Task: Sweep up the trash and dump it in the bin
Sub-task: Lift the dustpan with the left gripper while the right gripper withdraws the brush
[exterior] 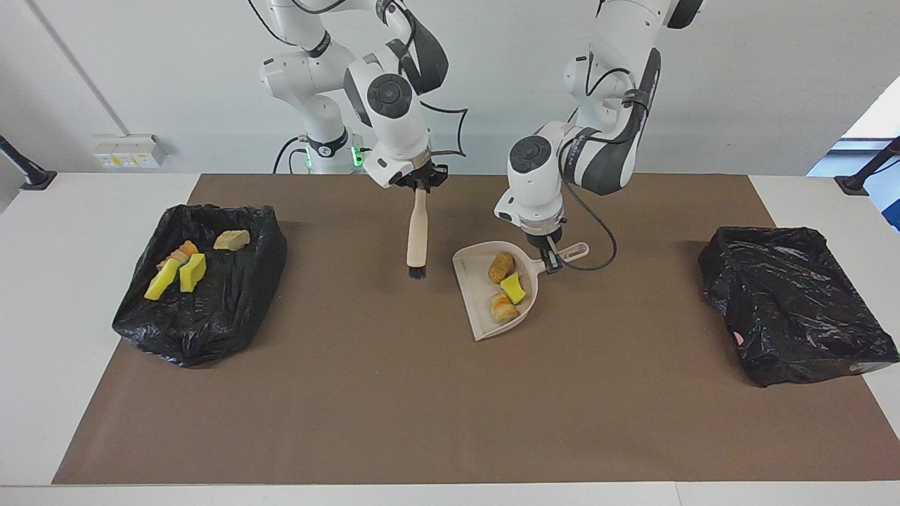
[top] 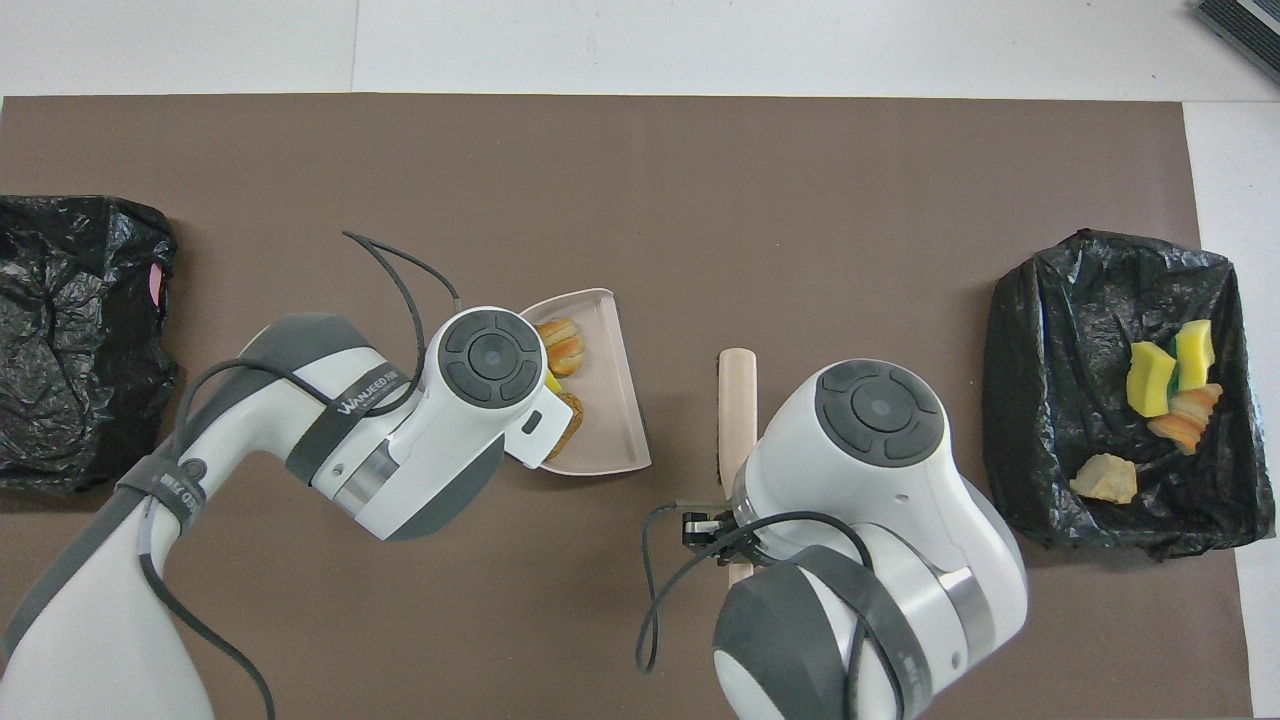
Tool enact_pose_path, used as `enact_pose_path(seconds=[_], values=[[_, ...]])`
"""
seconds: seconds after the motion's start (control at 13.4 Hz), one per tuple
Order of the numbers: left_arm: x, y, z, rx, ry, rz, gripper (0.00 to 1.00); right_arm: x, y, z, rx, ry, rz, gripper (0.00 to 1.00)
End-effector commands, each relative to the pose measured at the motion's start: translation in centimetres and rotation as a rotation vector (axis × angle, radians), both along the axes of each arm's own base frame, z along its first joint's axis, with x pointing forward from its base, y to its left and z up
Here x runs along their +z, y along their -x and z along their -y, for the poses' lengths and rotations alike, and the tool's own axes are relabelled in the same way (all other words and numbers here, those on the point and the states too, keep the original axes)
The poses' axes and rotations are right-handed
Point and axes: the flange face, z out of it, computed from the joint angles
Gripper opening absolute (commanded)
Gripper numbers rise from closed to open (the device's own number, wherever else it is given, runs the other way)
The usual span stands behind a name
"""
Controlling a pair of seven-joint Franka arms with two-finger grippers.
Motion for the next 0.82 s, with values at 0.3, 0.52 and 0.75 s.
enact_pose_path(seconds=[0.3, 0.52, 0.75], values=[[6.3, -2.2, -7.3, -0.06, -0.009, 0.048, 0.0, 1.5, 3.6, -2.4, -0.148, 0.014, -0.037, 0.0], [10.6, -3.2, -13.7, -0.069, 0.035, 0.06, 0.0, 0.7, 6.6, -4.2, -0.155, -0.005, -0.033, 0.0], [13.2, -4.1, -21.1, -0.091, 0.042, 0.063, 0.0, -2.1, 9.1, -8.0, -0.153, -0.003, -0.008, 0.0]])
